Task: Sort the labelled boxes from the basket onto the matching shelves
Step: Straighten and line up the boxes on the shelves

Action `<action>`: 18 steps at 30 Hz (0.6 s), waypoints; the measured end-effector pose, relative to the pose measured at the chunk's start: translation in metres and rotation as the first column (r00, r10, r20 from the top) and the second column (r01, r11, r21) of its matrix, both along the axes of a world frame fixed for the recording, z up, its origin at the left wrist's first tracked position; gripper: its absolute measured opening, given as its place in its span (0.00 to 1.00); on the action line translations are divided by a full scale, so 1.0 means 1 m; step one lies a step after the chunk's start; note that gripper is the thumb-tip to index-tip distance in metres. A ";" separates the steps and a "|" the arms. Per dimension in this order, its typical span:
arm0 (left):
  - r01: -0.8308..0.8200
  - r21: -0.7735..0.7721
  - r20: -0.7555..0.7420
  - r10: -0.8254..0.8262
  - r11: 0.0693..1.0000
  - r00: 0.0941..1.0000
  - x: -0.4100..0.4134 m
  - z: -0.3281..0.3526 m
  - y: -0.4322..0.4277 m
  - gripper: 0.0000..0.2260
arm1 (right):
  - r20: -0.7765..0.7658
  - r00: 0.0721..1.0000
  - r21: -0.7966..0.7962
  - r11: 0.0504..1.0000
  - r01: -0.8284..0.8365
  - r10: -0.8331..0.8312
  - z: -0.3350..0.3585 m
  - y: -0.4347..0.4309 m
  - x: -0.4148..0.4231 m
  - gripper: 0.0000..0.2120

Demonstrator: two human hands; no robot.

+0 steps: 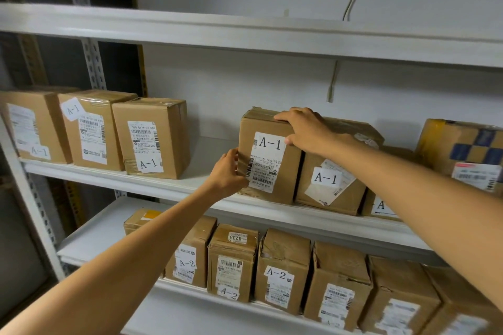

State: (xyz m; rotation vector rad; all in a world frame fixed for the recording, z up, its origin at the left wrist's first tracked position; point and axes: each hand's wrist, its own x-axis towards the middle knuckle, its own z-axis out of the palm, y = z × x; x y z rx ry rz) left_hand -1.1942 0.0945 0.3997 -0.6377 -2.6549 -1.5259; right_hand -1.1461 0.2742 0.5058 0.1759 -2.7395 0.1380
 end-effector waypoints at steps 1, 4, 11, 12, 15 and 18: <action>0.012 0.001 -0.003 -0.012 1.000 1.000 0.000 0.000 -0.002 0.34 | -0.004 1.000 0.023 1.000 -0.002 0.002 -0.001 -0.002 -0.002 0.28; -0.063 -0.013 -0.119 0.061 0.998 0.991 -0.006 -0.001 -0.018 0.33 | -0.072 0.996 0.108 0.993 -0.039 0.047 -0.002 -0.022 -0.010 0.26; -0.493 -0.123 -0.599 0.331 0.861 0.729 -0.037 0.006 -0.111 0.24 | -0.090 0.975 0.170 0.968 -0.186 0.204 -0.002 -0.129 -0.054 0.20; -0.533 -0.082 -0.563 0.403 0.842 0.722 -0.043 0.004 -0.127 0.24 | -0.101 0.971 0.157 0.967 -0.199 0.217 -0.003 -0.145 -0.060 0.20; -0.605 -0.039 -0.459 0.524 0.795 0.718 -0.062 0.000 -0.173 0.26 | -0.110 0.962 0.115 0.965 -0.236 0.248 -0.004 -0.188 -0.078 0.22; -0.620 -0.018 -0.423 0.556 0.784 0.716 -0.080 0.001 -0.210 0.26 | -0.108 0.960 0.123 0.962 -0.246 0.259 -0.002 -0.219 -0.098 0.25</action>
